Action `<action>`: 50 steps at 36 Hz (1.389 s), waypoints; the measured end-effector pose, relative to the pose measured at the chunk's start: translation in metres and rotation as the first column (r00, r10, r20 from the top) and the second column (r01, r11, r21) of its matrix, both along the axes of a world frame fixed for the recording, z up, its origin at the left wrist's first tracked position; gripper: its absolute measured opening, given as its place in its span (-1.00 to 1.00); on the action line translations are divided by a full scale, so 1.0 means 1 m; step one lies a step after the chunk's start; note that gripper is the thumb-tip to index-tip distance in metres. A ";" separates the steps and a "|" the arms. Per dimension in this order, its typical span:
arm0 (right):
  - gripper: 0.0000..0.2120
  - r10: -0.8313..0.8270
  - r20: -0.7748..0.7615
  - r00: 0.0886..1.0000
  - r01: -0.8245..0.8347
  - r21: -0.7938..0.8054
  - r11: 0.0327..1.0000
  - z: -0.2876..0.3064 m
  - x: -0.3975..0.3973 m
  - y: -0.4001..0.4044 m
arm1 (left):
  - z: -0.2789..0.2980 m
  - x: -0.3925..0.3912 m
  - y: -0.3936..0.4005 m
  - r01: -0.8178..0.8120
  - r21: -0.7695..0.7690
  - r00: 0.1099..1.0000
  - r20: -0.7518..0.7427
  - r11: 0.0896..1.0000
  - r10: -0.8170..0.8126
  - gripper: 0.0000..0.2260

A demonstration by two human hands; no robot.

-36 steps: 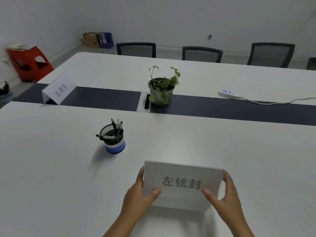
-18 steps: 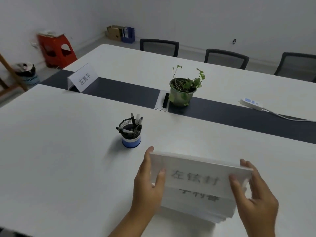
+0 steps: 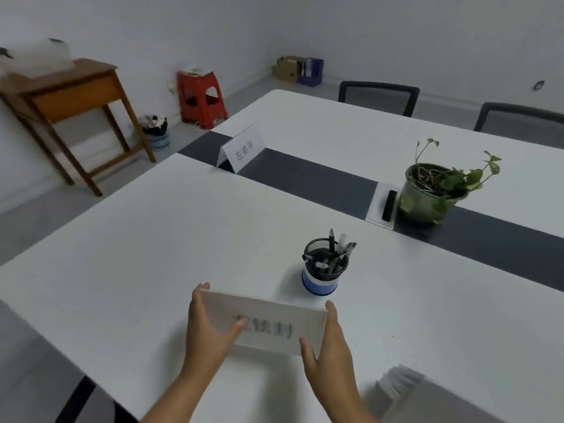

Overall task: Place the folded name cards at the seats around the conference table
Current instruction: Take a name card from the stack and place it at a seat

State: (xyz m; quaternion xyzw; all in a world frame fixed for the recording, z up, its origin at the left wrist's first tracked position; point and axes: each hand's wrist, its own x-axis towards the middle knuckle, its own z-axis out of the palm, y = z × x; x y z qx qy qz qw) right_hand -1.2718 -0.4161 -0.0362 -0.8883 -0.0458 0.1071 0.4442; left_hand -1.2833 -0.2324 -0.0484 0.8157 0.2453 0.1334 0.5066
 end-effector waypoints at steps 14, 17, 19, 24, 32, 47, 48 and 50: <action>-0.37 -0.087 -0.040 0.995 0.088 0.029 0.996 -0.051 0.037 0.042 | -0.039 0.073 0.046 0.128 0.046 0.984 -0.130 0.991 -0.121 -0.18; -0.42 -0.127 -0.043 0.991 0.128 0.029 0.991 -0.052 0.042 0.045 | -0.043 0.075 0.050 0.111 0.021 0.986 -0.126 0.994 -0.108 -0.17; -0.47 -0.168 -0.040 0.985 0.170 0.046 0.984 -0.054 0.044 0.044 | -0.050 0.072 0.053 0.081 0.031 0.990 -0.122 0.996 -0.076 -0.22; -0.57 -0.223 0.004 0.975 0.223 0.055 0.973 -0.059 0.045 0.044 | -0.063 0.064 0.058 0.027 0.053 0.992 -0.124 0.998 -0.020 -0.35; -0.63 -0.260 0.044 0.964 0.258 0.058 0.964 -0.060 0.040 0.051 | -0.068 0.074 0.066 0.048 0.016 0.995 -0.092 0.999 -0.046 -0.37; -0.55 -0.219 0.004 0.976 0.218 0.057 0.974 -0.060 0.061 0.052 | -0.073 0.066 0.071 0.019 0.019 0.998 -0.066 1.000 -0.017 -0.42; -0.55 -0.216 0.004 0.976 0.215 0.053 0.975 -0.060 0.063 0.052 | -0.073 0.066 0.071 0.025 0.023 0.998 -0.060 0.999 -0.024 -0.42; -0.55 -0.223 -0.008 0.975 0.223 0.059 0.973 -0.059 0.064 0.051 | -0.071 0.066 0.071 0.035 0.022 0.998 -0.054 0.999 -0.034 -0.44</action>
